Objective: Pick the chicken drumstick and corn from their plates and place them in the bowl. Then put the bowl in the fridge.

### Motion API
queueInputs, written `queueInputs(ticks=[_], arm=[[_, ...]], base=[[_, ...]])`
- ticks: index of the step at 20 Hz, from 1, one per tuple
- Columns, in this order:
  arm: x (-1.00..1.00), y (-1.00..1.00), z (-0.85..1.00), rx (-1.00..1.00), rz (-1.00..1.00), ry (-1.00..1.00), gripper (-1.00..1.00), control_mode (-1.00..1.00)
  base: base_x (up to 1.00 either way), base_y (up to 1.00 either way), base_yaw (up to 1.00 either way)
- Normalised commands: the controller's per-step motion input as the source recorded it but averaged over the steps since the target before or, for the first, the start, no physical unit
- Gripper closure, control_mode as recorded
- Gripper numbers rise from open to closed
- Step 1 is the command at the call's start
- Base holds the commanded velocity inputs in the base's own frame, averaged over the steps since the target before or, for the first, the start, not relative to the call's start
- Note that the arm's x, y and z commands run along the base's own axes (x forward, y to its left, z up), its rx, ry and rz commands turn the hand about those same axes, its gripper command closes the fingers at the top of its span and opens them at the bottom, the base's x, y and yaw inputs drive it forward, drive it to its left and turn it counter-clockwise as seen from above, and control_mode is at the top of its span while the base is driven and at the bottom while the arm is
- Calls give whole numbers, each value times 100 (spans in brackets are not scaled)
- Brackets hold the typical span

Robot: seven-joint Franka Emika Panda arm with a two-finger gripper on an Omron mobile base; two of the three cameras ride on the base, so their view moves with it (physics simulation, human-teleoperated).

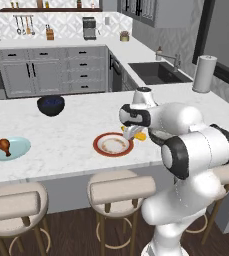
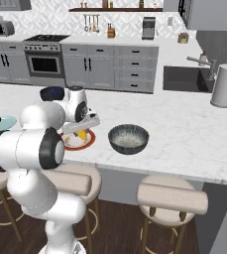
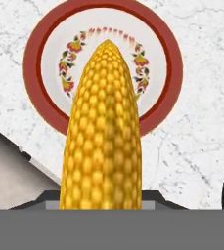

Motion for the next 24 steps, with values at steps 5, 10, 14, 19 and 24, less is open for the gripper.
queueInputs(ticks=[5, 10, 14, 19, 24], arm=[[1, -90, 45, 0, -5, 8, 100, -100], [27, -75, 1, 0, 0, 5, 100, -100], [31, -96, -4, 3, 0, 9, 100, -100], [44, -52, -14, 0, 0, 6, 100, -100], [28, -26, -44, 0, 0, 7, 100, -100]], base=[[0, 0, 0], [0, 0, 0], [0, 0, 0], [0, 0, 0], [0, 0, 0]])
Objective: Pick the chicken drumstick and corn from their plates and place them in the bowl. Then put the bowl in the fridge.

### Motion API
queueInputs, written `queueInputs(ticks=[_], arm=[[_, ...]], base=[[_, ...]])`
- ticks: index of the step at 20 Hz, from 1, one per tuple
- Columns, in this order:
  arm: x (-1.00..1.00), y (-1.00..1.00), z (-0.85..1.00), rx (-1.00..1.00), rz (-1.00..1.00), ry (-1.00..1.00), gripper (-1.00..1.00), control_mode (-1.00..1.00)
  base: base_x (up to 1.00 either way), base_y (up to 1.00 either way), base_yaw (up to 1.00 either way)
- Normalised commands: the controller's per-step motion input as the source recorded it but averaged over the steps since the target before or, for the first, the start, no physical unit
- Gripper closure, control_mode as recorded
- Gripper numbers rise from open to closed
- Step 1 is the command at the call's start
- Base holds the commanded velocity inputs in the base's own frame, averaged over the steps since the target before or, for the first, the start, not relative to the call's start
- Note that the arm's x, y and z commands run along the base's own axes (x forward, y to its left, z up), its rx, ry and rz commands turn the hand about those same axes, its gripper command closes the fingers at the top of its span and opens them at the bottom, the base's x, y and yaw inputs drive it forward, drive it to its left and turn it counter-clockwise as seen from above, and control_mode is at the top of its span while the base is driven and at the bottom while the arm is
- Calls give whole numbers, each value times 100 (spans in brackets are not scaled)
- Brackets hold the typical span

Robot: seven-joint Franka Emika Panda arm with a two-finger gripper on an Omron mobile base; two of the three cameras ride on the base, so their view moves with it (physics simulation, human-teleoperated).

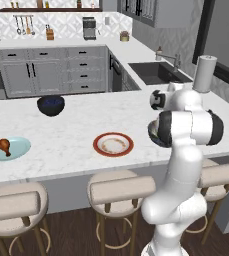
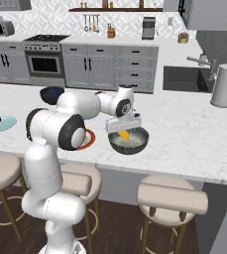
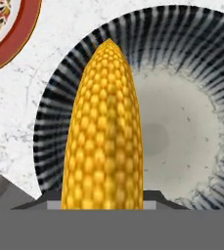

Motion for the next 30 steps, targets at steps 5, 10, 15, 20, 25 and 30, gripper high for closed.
queueInputs(ticks=[5, 10, 15, 20, 25, 30], arm=[[8, -29, -39, 0, 0, 3, 100, -100], [1, -2, -39, 0, 0, 0, 100, -100], [19, 0, -37, 0, 0, 4, 100, -100], [37, 0, -22, 0, 0, 11, -100, -100], [-11, 0, 15, 0, 0, 0, -100, -100], [-77, 1, 58, 0, -2, -9, -100, -100]], base=[[0, 0, 0], [0, 0, 0], [0, 0, 0], [0, 0, 0], [0, 0, 0], [0, 0, 0]])
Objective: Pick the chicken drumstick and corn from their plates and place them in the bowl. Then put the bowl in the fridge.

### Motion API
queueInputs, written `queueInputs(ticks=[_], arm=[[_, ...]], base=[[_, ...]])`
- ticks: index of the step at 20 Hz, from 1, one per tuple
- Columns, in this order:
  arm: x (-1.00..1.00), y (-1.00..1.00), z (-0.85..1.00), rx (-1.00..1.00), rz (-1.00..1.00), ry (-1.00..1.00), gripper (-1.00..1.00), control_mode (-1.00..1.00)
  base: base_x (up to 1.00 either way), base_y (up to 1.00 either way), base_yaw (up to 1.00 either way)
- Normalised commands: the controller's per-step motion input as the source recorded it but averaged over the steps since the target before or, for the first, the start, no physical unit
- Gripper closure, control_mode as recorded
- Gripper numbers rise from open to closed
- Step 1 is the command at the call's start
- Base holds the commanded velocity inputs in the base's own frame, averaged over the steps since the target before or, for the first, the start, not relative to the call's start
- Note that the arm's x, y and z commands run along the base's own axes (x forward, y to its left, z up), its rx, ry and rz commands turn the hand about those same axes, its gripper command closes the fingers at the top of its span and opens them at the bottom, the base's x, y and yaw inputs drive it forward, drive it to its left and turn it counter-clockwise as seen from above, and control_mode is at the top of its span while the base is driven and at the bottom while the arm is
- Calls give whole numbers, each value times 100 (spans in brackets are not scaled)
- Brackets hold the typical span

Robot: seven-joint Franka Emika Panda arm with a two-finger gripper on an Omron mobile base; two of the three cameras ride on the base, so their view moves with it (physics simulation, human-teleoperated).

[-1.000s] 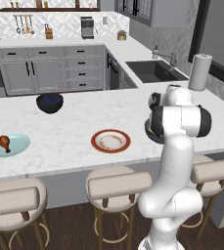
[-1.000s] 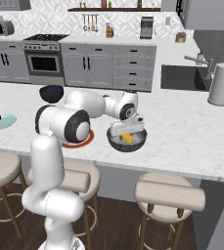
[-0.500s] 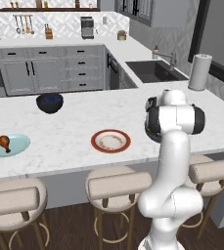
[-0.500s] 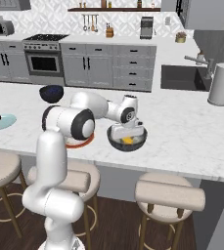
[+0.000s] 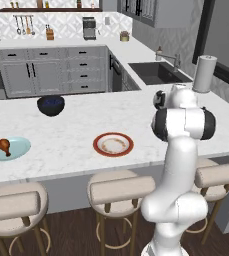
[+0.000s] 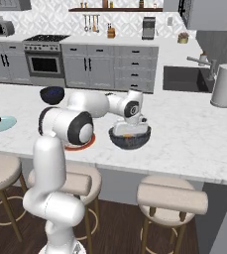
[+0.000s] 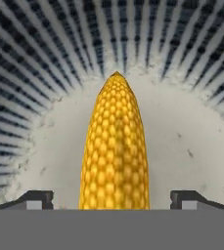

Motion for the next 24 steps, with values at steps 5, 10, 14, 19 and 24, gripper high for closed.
queueInputs(ticks=[5, 10, 14, 19, 24], arm=[[-37, 7, 4, 0, -1, -7, -100, -100], [45, 7, -33, 0, 0, -9, -100, -100], [41, 0, -26, 0, 0, -4, -100, -100], [6, 0, 2, 0, 0, 0, -100, -100], [-36, 5, 53, 0, -5, 0, -100, -100]], base=[[0, 0, 0], [0, 0, 0], [0, 0, 0], [0, 0, 0], [0, 0, 0]])
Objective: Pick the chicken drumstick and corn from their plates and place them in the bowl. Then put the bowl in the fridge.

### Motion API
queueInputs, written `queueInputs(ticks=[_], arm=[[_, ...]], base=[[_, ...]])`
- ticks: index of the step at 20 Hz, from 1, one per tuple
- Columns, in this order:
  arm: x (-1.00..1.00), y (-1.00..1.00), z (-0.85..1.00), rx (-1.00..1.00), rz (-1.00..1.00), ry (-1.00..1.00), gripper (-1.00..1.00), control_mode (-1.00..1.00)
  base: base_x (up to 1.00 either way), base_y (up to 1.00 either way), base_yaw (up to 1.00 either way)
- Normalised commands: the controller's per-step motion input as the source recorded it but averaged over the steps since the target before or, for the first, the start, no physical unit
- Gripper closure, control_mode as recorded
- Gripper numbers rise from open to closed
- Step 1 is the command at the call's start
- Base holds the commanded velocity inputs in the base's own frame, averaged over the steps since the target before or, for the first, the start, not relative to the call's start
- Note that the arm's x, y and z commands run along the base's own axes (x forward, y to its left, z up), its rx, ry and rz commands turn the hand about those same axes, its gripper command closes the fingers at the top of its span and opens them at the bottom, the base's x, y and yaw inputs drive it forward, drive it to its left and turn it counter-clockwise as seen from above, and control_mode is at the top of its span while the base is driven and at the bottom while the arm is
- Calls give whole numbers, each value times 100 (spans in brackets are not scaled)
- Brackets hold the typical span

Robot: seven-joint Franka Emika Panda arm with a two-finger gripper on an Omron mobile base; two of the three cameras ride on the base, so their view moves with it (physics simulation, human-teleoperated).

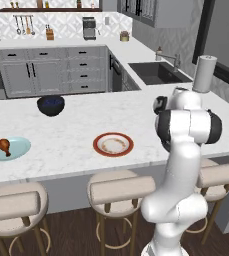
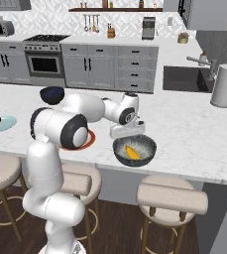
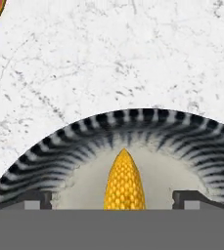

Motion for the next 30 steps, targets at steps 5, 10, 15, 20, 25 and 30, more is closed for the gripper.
queueInputs(ticks=[5, 10, 15, 20, 25, 30], arm=[[-52, 23, 72, 0, -10, -1, -100, -100], [-100, 46, 56, 0, -19, 2, -100, -100], [-87, 69, 23, -1, -19, 7, -100, -100], [-66, 42, 15, -1, -12, 5, -100, -100], [-51, 51, 15, -2, -9, 12, -100, -100], [-36, 64, 0, -2, -5, -4, -100, -100]], base=[[0, 0, 0], [0, 0, 0], [0, 0, 0], [0, 0, 0], [0, 0, 0], [0, 0, 0]])
